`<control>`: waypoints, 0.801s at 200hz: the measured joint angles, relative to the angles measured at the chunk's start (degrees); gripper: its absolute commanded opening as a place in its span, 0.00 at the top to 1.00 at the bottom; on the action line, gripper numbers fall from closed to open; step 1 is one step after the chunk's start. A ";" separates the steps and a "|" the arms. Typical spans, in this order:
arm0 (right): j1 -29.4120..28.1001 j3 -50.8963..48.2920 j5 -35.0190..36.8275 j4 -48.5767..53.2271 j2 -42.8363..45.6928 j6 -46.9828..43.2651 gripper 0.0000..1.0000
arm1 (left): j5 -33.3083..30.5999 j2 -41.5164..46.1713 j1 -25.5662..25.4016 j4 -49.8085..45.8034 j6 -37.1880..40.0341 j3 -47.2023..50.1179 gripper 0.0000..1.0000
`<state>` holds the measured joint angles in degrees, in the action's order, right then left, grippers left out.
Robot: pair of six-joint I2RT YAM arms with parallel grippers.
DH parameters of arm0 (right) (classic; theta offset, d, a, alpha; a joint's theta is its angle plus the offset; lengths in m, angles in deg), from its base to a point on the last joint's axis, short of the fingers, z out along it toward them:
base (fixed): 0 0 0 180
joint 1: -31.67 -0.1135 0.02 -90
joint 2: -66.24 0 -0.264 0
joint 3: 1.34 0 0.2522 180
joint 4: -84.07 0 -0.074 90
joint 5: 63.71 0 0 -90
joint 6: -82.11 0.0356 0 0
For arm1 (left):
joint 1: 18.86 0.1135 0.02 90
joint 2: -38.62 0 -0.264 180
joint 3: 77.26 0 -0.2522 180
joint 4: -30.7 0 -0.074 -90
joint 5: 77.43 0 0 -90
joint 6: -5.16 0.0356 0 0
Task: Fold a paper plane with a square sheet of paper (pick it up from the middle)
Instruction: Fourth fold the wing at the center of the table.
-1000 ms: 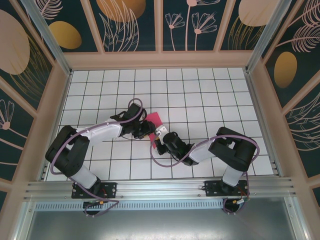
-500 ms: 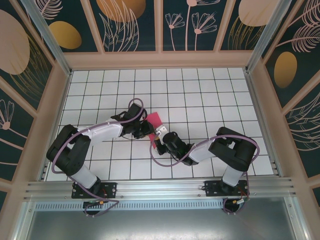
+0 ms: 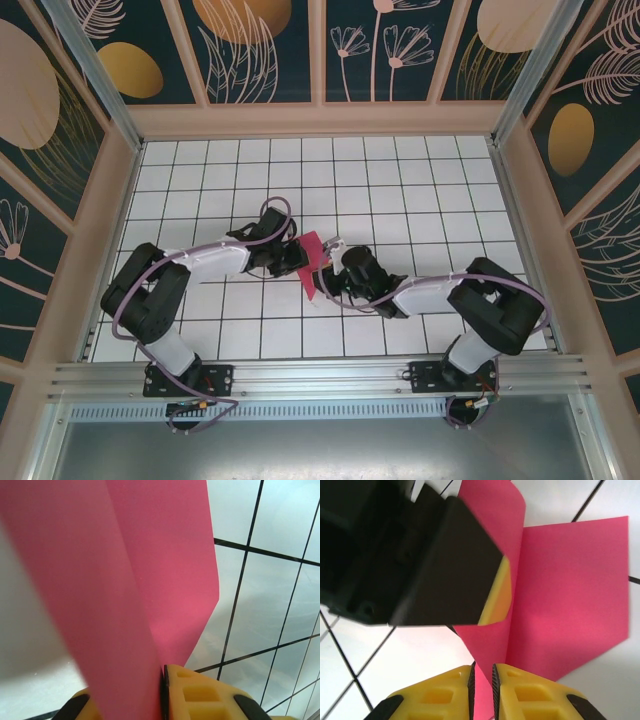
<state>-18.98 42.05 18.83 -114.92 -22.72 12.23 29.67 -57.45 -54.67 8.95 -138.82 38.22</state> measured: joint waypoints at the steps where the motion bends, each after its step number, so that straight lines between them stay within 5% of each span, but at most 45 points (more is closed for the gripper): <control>1: 0.15 0.00 -0.22 0.09 0.04 0.11 0.81 | 0.00 -0.04 0.00 0.00 0.00 -0.02 0.86; 76: 9.38 5.84 -11.80 7.45 -3.96 11.58 0.96 | 2.19 -1.20 0.50 1.03 3.61 -1.33 0.84; 160: 9.46 15.30 -9.05 17.53 -12.76 14.80 1.00 | 4.07 -3.34 1.33 1.79 5.01 -1.53 0.89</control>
<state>-9.52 57.34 9.78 -97.39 -35.49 27.02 33.73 -60.80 -53.34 10.74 -133.81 36.69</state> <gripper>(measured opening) 0.069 0.130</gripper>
